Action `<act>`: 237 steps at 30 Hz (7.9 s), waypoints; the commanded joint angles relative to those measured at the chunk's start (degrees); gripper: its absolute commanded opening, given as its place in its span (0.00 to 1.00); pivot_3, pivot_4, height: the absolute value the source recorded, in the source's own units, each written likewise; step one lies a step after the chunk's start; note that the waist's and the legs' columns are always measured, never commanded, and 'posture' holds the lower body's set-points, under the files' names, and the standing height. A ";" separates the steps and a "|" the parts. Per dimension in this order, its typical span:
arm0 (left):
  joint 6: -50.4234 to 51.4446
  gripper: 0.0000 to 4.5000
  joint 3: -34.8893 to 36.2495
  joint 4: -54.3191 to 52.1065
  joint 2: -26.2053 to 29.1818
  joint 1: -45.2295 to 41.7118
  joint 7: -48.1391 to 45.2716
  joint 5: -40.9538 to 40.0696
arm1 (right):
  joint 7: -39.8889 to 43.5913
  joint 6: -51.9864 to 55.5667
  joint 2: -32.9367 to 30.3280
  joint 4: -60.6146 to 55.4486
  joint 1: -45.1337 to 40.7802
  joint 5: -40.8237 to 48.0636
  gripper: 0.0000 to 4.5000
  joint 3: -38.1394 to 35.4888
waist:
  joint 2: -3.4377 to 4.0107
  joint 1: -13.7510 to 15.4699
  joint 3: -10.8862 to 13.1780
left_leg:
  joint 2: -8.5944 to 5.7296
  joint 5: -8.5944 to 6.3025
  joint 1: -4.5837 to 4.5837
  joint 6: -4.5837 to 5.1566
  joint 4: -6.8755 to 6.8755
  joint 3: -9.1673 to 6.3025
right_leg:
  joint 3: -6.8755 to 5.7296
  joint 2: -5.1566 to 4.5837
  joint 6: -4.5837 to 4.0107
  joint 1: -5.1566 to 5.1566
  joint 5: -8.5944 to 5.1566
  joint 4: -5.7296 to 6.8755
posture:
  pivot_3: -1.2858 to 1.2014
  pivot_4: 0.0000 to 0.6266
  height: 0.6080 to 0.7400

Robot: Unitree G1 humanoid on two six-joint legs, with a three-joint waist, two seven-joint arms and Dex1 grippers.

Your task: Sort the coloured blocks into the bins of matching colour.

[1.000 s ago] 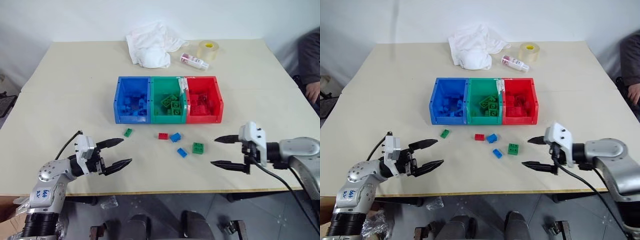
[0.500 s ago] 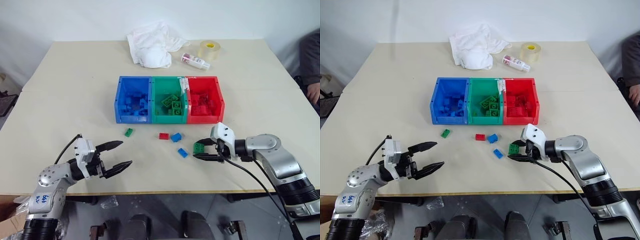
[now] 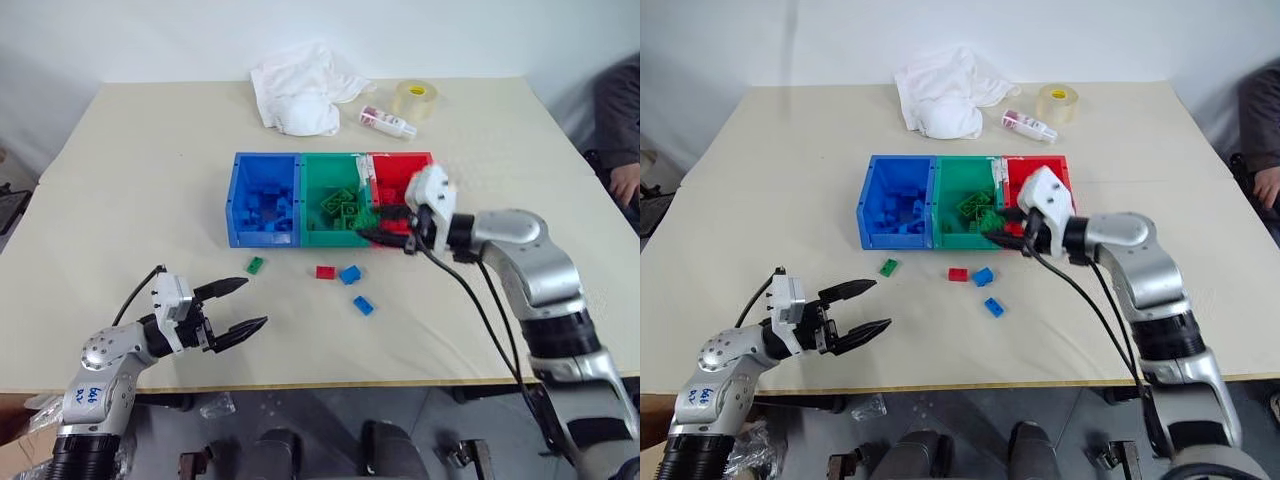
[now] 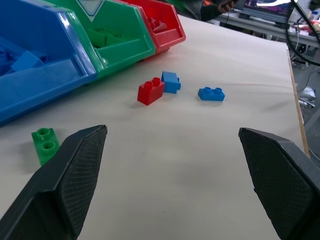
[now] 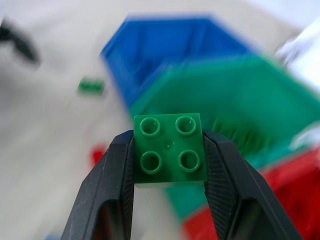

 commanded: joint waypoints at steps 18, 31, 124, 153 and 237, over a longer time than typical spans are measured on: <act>-0.44 1.00 -0.79 -1.83 -1.06 -0.70 -0.06 -0.48 | 5.08 -6.09 -0.07 -1.07 3.04 1.42 1.00 -2.46 | 0.00 -1.21 0.00 | -0.08 0.00 -0.02 0.02 -0.05 -0.11 | -0.04 -0.03 0.00 -0.02 0.00 0.08 | 0.52 0.24 1.00; -1.09 1.00 -1.51 1.76 -0.43 -3.55 -2.10 -0.03 | 13.28 3.15 -20.04 -22.28 34.17 13.38 1.00 -17.40 | 0.00 0.48 0.00 | -0.02 -0.01 -0.01 0.03 -0.01 0.03 | 0.01 -0.02 0.00 0.08 0.00 -0.08 | 0.52 0.24 1.00; -6.43 1.00 -3.59 4.33 -5.28 -6.46 1.56 1.91 | 8.51 1.04 -11.56 -19.00 28.35 8.97 0.69 -10.16 | -0.01 0.01 0.01 | -0.08 0.00 0.00 0.02 -0.05 -0.05 | 0.01 -0.03 -0.02 0.03 -0.01 -0.02 | 0.52 0.24 1.00; -7.27 1.00 -3.25 2.53 -5.89 -4.80 2.74 2.22 | 7.39 -9.32 -2.50 3.01 13.41 -1.59 0.69 3.68 | -0.02 0.17 0.01 | -0.04 0.01 0.01 0.02 0.01 -0.02 | -0.02 -0.02 0.00 0.04 0.00 -0.03 | 0.52 0.24 1.00; -1.93 1.00 -15.84 5.23 -7.69 -15.92 11.28 16.79 | 9.55 -1.34 -17.56 -19.72 32.78 8.97 0.73 -13.98 | -0.06 1.77 0.04 | -0.07 0.02 0.00 0.04 0.04 0.06 | 0.02 -0.03 0.03 0.11 0.02 -0.13 | 0.52 0.24 1.00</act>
